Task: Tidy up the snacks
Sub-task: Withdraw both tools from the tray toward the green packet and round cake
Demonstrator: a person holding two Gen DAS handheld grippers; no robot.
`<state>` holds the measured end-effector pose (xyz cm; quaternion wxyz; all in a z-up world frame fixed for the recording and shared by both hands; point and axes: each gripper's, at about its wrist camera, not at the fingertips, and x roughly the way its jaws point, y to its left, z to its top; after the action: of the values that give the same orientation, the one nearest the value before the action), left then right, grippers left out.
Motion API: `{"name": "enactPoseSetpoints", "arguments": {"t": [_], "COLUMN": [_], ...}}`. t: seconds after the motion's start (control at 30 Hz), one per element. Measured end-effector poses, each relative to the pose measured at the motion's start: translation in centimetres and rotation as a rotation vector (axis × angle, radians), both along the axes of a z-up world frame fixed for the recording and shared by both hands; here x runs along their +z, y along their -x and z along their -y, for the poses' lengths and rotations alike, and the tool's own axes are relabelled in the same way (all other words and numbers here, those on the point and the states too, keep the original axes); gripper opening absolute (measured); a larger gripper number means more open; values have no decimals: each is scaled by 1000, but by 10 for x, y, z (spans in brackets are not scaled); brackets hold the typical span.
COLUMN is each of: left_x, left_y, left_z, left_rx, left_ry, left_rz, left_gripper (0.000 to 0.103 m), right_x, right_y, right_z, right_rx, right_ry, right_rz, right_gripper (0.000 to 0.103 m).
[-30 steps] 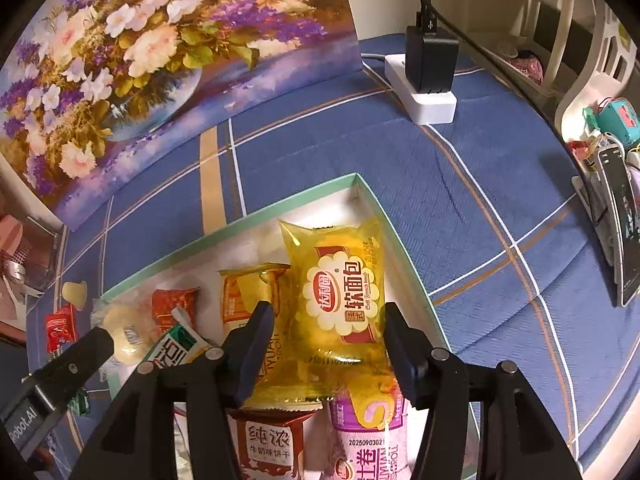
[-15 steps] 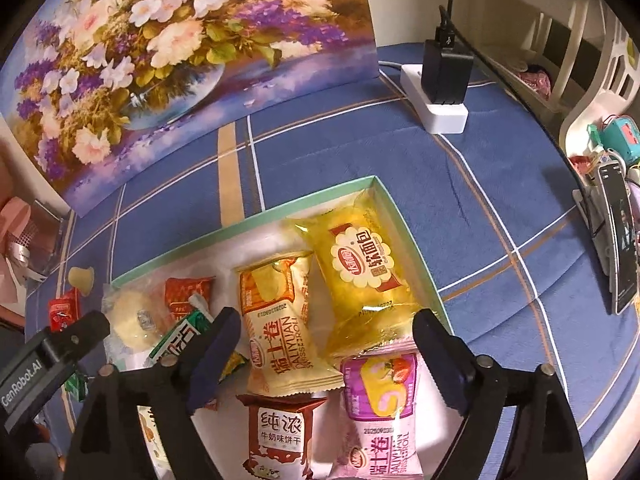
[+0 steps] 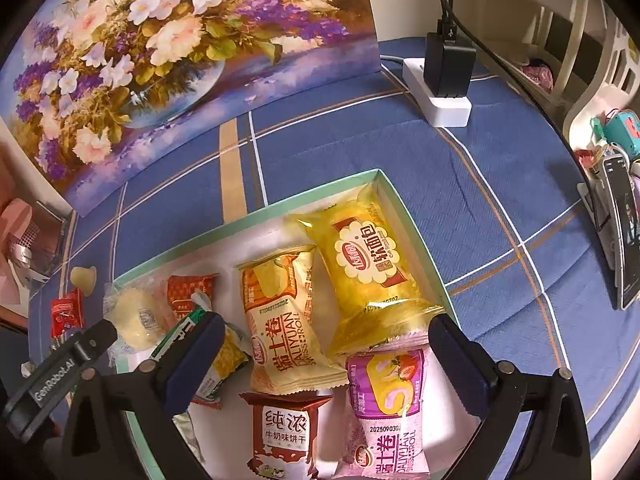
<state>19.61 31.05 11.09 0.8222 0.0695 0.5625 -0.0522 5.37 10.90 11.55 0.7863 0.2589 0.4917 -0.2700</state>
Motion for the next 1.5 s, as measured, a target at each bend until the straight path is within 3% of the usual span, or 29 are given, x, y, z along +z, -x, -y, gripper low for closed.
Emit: {"name": "enactPoseSetpoints", "arguments": {"t": [0.37, 0.57, 0.83, 1.07, 1.23, 1.5], "left_x": [12, 20, 27, 43, 45, 38], "left_y": [2, 10, 7, -6, -15, -27], "left_z": [-17, -30, -57, -100, -144, -208], "left_rx": [24, 33, 46, 57, 137, 267], "left_ry": [0, -45, 19, 19, 52, 40], "left_rz": [26, 67, 28, 60, 53, 38], "left_gripper": [101, 101, 101, 101, 101, 101], "right_x": [10, 18, 30, 39, 36, 31], "right_y": [2, 7, 11, -2, -19, -41], "right_z": [-25, -36, -49, -66, -90, -131], "right_rx": [19, 25, 39, 83, 140, 226], "right_ry": [-2, -4, 20, 24, -10, -18], "right_rz": [-41, -37, -30, -8, -4, -10], "right_gripper": [103, 103, 103, 103, 103, 103]}}
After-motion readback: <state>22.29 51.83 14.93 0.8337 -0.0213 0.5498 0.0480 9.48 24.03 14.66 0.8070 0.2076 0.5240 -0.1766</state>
